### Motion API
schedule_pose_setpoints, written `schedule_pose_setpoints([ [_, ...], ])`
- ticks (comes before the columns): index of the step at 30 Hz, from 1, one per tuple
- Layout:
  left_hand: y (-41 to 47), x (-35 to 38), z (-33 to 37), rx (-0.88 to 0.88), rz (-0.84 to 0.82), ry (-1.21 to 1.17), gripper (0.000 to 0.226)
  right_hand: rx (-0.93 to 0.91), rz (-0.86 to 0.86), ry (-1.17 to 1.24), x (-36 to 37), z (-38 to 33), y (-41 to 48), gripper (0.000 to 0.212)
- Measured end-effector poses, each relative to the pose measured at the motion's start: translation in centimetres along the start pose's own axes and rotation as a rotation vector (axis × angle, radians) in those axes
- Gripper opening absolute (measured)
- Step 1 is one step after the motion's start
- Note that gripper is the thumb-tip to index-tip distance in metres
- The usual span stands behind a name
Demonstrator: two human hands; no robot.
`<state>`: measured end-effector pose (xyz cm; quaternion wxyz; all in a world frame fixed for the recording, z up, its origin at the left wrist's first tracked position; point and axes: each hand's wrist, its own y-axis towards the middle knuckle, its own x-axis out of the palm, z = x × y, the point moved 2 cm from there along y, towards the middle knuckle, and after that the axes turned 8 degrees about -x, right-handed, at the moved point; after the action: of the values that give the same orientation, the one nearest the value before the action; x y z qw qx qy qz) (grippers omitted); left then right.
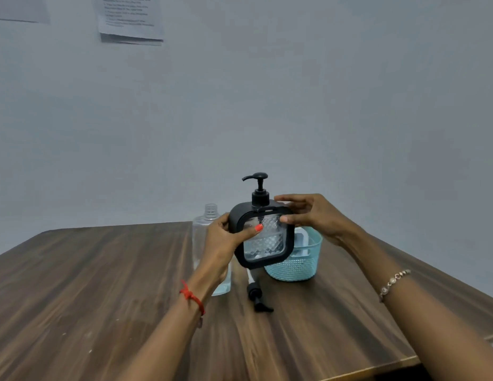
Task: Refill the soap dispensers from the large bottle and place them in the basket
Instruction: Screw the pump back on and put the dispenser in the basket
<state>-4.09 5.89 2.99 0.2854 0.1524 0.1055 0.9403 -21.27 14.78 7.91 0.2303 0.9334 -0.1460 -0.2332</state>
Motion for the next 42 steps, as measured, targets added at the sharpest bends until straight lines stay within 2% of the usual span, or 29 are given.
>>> schedule_pose_setpoints([
  [5,2.8,3.8,0.3,0.092,-0.044,0.159,0.043,-0.016,0.099,-0.049,-3.9,0.8,0.8,0.052],
  [9,5.4,5.9,-0.2,0.149,-0.023,0.282,0.039,-0.014,0.17,-0.047,-5.8,2.6,1.9,0.056],
  [16,8.7,7.6,-2.7,0.16,-0.018,0.432,0.032,0.035,0.199,-0.046,-7.3,7.0,3.1,0.054],
  [22,9.7,7.7,-5.4,0.083,-0.02,0.462,0.032,0.129,0.151,-0.059,-7.8,10.5,3.4,0.052],
  [32,9.6,7.7,-6.9,0.034,0.025,0.635,0.037,0.265,0.048,-0.256,-7.3,12.7,3.1,0.05],
  [38,9.7,7.6,-7.0,-0.006,0.039,0.765,0.021,0.268,-0.035,-0.453,-6.7,12.6,3.3,0.048],
  [42,10.0,7.9,-7.3,0.009,-0.002,0.847,0.039,0.283,-0.056,-0.558,-6.5,12.7,3.2,0.049],
])
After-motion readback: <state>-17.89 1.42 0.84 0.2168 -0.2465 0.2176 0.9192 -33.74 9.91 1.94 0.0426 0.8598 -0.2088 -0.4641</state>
